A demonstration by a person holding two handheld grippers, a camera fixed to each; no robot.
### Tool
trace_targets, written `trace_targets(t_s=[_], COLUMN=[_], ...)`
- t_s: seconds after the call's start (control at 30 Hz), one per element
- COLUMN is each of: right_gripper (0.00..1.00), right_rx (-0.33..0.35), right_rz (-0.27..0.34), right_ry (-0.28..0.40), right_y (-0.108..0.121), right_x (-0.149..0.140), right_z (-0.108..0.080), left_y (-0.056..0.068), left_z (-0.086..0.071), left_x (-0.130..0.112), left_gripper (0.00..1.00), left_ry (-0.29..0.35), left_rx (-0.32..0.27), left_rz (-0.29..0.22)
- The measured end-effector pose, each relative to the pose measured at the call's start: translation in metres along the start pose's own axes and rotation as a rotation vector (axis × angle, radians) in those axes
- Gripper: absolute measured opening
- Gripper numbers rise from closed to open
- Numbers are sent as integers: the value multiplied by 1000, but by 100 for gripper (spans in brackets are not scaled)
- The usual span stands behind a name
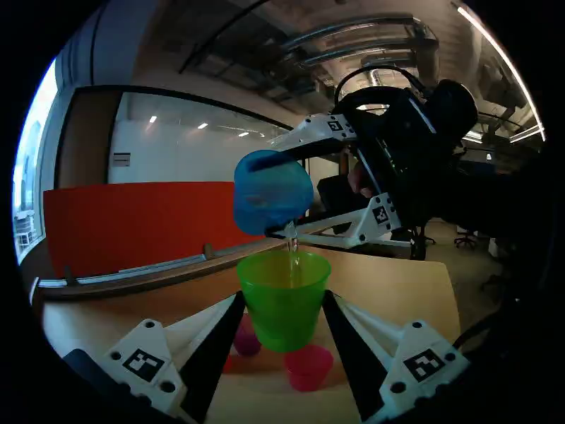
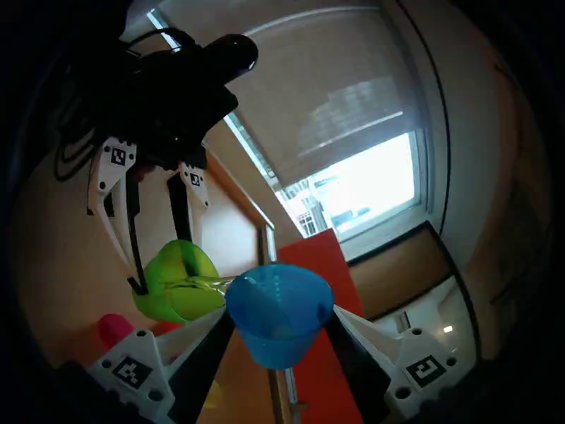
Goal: Pour water
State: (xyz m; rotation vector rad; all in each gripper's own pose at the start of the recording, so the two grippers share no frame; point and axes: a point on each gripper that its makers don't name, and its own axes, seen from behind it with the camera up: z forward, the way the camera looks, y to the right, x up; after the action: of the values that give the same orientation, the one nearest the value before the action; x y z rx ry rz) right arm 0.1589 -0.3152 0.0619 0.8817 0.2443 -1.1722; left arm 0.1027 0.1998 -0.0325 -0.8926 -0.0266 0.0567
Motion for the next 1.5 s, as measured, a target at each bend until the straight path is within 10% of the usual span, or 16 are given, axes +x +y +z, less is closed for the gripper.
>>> trace_targets(t_s=[1.5], right_gripper=[88], right_rx=[-3], right_rz=[-47], right_ry=[12], right_y=[2], right_x=[12], right_z=[10], left_y=[-3], left_z=[-7], left_x=[-9], left_gripper=[80], left_ry=[-7], left_rx=[7], left_rz=[2])
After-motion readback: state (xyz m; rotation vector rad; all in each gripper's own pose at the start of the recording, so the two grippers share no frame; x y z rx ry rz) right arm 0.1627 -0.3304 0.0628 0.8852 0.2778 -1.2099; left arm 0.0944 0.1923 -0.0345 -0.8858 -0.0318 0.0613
